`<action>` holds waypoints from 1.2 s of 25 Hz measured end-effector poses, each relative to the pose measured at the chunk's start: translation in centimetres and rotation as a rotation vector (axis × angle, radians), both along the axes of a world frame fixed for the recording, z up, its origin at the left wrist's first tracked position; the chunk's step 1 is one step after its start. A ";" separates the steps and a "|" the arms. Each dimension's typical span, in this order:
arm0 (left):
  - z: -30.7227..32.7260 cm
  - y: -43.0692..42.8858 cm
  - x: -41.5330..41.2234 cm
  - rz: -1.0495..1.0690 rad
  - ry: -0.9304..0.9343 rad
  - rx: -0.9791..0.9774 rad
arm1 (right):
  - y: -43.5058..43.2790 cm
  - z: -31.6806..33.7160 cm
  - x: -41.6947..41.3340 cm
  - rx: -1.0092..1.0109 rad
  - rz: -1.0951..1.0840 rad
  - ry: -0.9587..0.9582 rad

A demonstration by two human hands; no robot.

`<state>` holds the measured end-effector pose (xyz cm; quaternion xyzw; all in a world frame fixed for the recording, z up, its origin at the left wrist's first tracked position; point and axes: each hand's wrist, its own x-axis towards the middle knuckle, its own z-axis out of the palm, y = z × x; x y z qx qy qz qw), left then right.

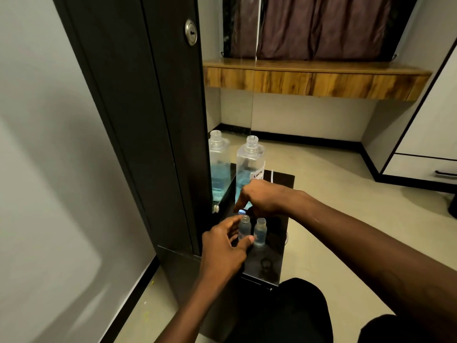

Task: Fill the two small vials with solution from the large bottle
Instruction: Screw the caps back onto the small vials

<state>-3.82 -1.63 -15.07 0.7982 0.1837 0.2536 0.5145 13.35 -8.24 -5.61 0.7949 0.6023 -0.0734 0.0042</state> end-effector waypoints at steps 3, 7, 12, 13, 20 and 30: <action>0.1 -0.1 0.0 0.021 0.005 -0.007 | 0.5 -0.1 0.1 -0.053 0.040 -0.071; 0.4 0.0 0.1 0.033 0.004 0.001 | 0.9 -0.3 0.2 -0.068 0.035 -0.072; 1.9 -0.3 -0.2 0.061 -0.047 -0.031 | -0.7 1.6 -0.4 0.160 -0.041 0.097; 2.4 -0.3 -0.3 0.065 -0.060 -0.020 | -1.4 2.6 -0.6 0.236 -0.056 0.142; 6.7 -1.0 -1.9 0.074 -0.118 0.105 | -7.4 10.1 -4.0 0.442 -0.041 0.191; 10.8 -4.1 -3.3 -0.025 -0.158 0.193 | -12.8 13.5 -8.7 0.470 -0.073 0.161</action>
